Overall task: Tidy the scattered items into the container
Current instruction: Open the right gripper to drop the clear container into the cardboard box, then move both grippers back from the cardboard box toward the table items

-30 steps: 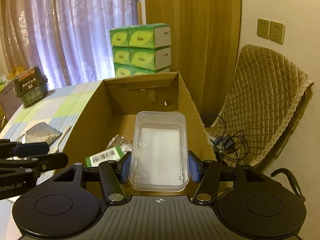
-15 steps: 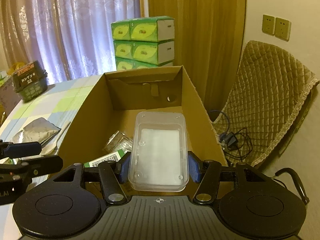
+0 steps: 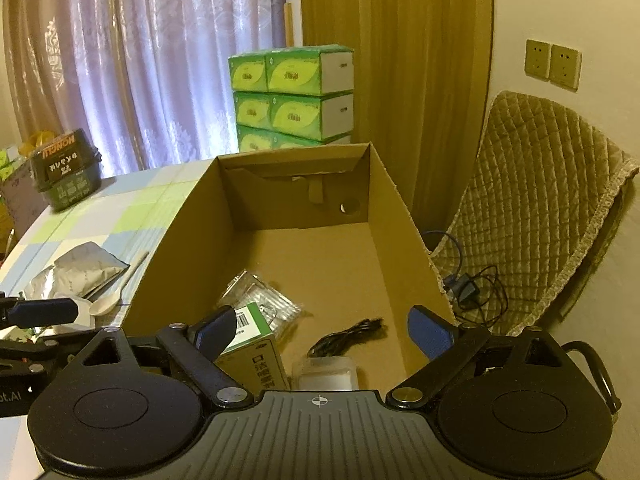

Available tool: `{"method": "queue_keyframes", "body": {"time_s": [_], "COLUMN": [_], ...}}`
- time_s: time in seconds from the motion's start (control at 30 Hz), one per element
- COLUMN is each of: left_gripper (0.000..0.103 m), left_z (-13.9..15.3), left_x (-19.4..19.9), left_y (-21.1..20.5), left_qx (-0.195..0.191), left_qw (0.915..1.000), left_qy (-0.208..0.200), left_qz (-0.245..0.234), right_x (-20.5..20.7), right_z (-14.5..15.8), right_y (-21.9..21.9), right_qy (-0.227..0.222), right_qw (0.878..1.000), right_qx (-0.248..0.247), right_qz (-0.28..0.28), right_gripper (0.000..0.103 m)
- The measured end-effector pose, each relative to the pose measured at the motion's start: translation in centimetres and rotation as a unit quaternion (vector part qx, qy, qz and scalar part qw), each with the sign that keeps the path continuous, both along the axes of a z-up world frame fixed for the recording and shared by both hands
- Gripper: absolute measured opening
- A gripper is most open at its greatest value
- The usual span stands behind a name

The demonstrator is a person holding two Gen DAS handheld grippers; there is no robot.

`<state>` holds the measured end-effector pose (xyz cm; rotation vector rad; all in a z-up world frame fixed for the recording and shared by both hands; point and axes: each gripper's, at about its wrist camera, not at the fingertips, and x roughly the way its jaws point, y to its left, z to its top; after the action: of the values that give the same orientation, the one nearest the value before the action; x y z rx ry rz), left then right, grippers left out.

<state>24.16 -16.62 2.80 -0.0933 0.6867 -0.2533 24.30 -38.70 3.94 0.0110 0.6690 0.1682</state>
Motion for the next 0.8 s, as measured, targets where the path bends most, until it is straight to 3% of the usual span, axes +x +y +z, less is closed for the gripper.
{"method": "queue_keyframes", "body": {"time_s": [0.17, 0.5, 0.7, 0.8], "left_gripper": [0.074, 0.076, 0.089, 0.09], "left_z": [0.1, -1.0, -1.6, -2.0], "left_x": [-1.6, -5.9, -9.6, -11.3], "left_y": [1.1, 4.6, 7.2, 9.2], "left_qx": [0.003, 0.018, 0.031, 0.037], "left_qw": [1.0, 0.9989, 0.9973, 0.9957], "left_qy": [-0.003, 0.018, 0.016, 0.022], "left_qz": [0.008, 0.04, 0.065, 0.082], "right_x": [-1.4, -4.9, -6.9, -7.9], "right_z": [0.7, 1.8, 3.5, 4.2], "right_y": [-0.4, -0.5, 1.6, 3.8], "right_qy": [-0.003, -0.001, -0.017, -0.025], "right_qw": [1.0, 1.0, 1.0, 1.0], "right_qx": [0.002, 0.002, 0.008, 0.01], "right_qz": [-0.01, -0.023, -0.011, 0.01], "right_gripper": [0.097, 0.097, 0.097, 0.097]}}
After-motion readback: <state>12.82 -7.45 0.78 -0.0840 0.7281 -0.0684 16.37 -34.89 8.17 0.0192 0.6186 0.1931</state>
